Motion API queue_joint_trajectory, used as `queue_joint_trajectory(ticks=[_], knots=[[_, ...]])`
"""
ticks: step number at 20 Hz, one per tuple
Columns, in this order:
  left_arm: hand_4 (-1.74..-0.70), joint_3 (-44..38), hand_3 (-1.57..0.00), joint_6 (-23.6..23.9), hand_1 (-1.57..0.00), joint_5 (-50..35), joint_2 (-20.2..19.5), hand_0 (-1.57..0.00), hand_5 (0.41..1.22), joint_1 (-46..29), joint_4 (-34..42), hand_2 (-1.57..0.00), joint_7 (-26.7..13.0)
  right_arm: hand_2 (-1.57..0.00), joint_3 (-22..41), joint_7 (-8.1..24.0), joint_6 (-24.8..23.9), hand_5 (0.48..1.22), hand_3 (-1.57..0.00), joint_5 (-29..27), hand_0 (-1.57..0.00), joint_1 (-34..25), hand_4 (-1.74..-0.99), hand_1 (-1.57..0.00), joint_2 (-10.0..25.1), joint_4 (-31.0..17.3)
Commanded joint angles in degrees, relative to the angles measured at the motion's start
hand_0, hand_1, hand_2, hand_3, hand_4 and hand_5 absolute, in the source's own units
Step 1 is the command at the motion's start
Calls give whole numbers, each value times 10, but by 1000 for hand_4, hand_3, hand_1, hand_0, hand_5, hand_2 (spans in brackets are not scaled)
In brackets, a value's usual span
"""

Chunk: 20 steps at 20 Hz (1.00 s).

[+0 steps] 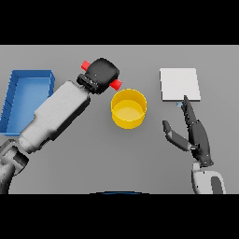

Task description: Pick up the red beaker and tilt it to pour out 1 green nut into yellow bowl. Pick up the yellow bowl and place it on the metallic measuring scale.

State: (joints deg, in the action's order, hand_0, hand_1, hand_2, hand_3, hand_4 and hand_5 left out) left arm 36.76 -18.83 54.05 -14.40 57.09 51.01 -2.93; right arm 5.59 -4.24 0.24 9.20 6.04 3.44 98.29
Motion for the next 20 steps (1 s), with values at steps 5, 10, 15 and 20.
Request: queue_joint_trajectory(ticks=[5, 10, 15, 20], knots=[[-1727, 57, -1458, -3, -1571, 55, 11, -1571, 1219, 46, -38, -1571, 59, 1, 1, -3, -9, 610, 1, 11, 1, -1, -1221, 1, -1, -5], [-1734, 117, -1534, -5, -1571, 114, 7, -1571, 1220, 90, -58, -1571, 100, 1, 0, -10, -21, 575, 1, 21, 1, -10, -1185, 1, -3, -8], [-1738, 177, -1559, -1, -1571, 170, 10, -1571, 1221, 114, -70, -1571, 126, 1, 0, -18, -19, 566, 1, 16, 1, 0, -1147, 1, -5, 1], [-1733, 223, -1567, 17, -1571, 217, 12, -1571, 1221, 140, -87, -1571, 148, 1, 2, -27, -20, 578, 1, 24, 1, -2, -1136, 1, -2, -4]])
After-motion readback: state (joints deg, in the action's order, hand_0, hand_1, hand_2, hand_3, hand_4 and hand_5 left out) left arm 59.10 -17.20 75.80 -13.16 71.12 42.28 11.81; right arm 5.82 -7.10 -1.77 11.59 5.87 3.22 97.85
